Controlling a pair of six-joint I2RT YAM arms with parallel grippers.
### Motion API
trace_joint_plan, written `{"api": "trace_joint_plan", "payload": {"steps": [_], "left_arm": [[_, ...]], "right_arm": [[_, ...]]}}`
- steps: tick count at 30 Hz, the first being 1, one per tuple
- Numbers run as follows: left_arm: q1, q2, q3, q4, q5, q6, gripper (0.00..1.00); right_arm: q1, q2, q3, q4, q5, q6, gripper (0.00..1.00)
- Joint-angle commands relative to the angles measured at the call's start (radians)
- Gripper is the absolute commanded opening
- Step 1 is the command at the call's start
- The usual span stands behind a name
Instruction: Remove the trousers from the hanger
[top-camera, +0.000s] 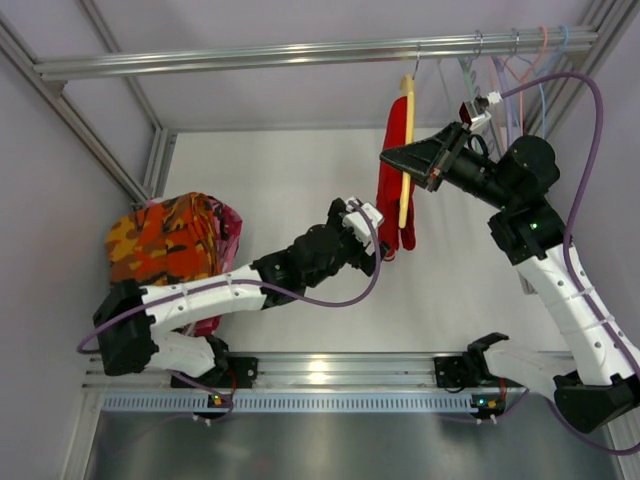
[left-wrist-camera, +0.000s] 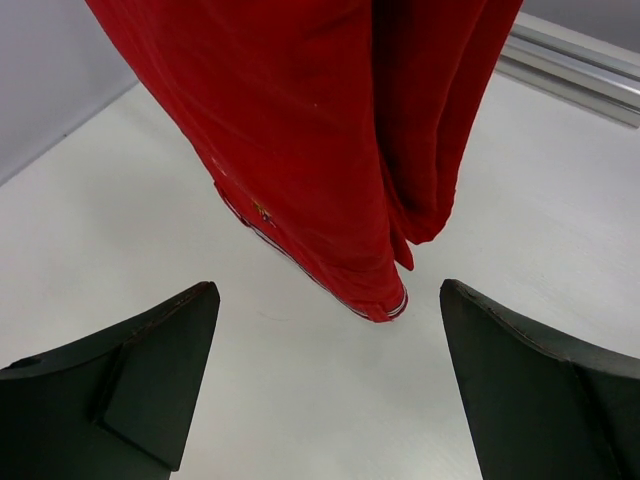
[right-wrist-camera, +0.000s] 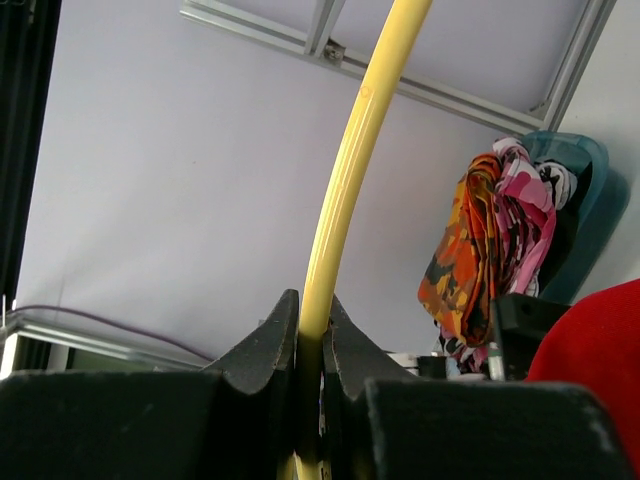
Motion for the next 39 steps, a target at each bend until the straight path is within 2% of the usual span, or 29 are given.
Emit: {"api": "trace_joint_plan", "payload": {"steps": [1, 8, 16, 26, 39], "left_arm": [[-0.024, 0.060, 0.042, 0.137, -0.083, -0.105, 0.98], [-0.040, 0.152, 0.060, 0.229, -0.113, -0.139, 0.98], [-0.037, 0.168, 0.028, 0.321, -0.184, -0.125, 0.98], [-0.001, 0.156, -0.009, 0.326, -0.201, -0.093, 0.97], [0.003, 0.088, -0.076, 0.324, -0.098, -0.042, 0.98]], "right_arm": [[0.027, -0.058, 0.045, 0.237, 0.039, -0.048, 0.00], [0.031, -0.050, 0.064, 0.246, 0.042, -0.011, 0.00], [0.036, -0.050, 0.077, 0.250, 0.043, 0.027, 0.00], [0.034, -0.041, 0.093, 0.250, 0.019, 0.039, 0.00], [0.034, -0.021, 0.113, 0.256, 0.001, 0.035, 0.00]]}}
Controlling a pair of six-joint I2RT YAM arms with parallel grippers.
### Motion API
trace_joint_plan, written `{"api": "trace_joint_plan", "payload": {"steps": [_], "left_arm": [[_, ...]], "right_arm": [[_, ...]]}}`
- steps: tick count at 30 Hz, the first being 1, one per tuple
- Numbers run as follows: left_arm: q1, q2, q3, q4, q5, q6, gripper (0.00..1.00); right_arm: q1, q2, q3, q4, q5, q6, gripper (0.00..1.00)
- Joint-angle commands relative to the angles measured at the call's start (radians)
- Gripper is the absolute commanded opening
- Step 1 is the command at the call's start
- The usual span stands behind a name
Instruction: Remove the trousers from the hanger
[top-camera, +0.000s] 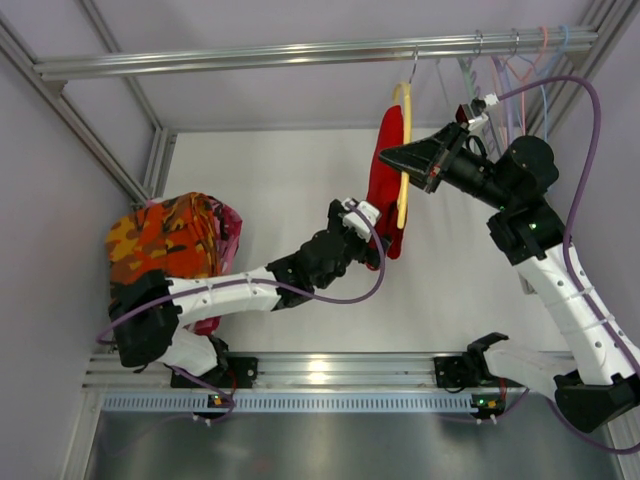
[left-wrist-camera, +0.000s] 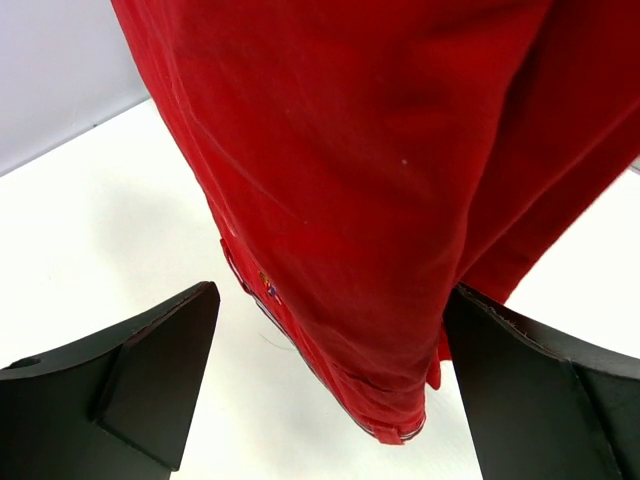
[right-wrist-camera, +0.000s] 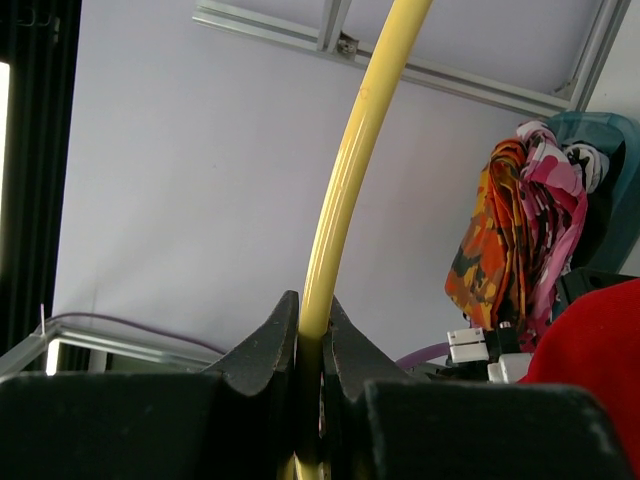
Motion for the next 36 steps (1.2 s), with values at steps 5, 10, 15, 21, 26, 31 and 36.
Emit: {"api": "trace_joint_plan", "payload": {"steps": [5, 10, 15, 21, 26, 31, 36], "left_arm": [[0.001, -0.052, -0.033, 0.059, -0.006, 0.039, 0.98], [0.001, -0.053, -0.038, 0.057, -0.004, 0.053, 0.98], [0.001, -0.061, -0.055, 0.057, -0.004, 0.059, 0.98], [0.001, -0.055, -0.041, 0.059, -0.007, 0.062, 0.98], [0.001, -0.036, 0.005, 0.061, -0.007, 0.058, 0.98], [0.013, -0.004, 0.046, 0.065, -0.044, 0.056, 0.98], [0.039, 0.007, 0.060, 0.061, -0.055, 0.061, 0.98]], "right_arm": [[0.019, -0.015, 0.125, 0.252, -0.009, -0.050, 0.00], [0.019, -0.010, 0.131, 0.252, -0.011, -0.043, 0.00], [0.019, -0.008, 0.129, 0.261, -0.020, -0.033, 0.00], [0.019, -0.010, 0.123, 0.266, -0.022, -0.024, 0.00], [0.019, -0.015, 0.118, 0.264, -0.026, -0.022, 0.00], [0.019, -0.025, 0.117, 0.263, -0.028, -0.020, 0.00], [0.019, -0.028, 0.118, 0.261, -0.037, -0.020, 0.00]]}}
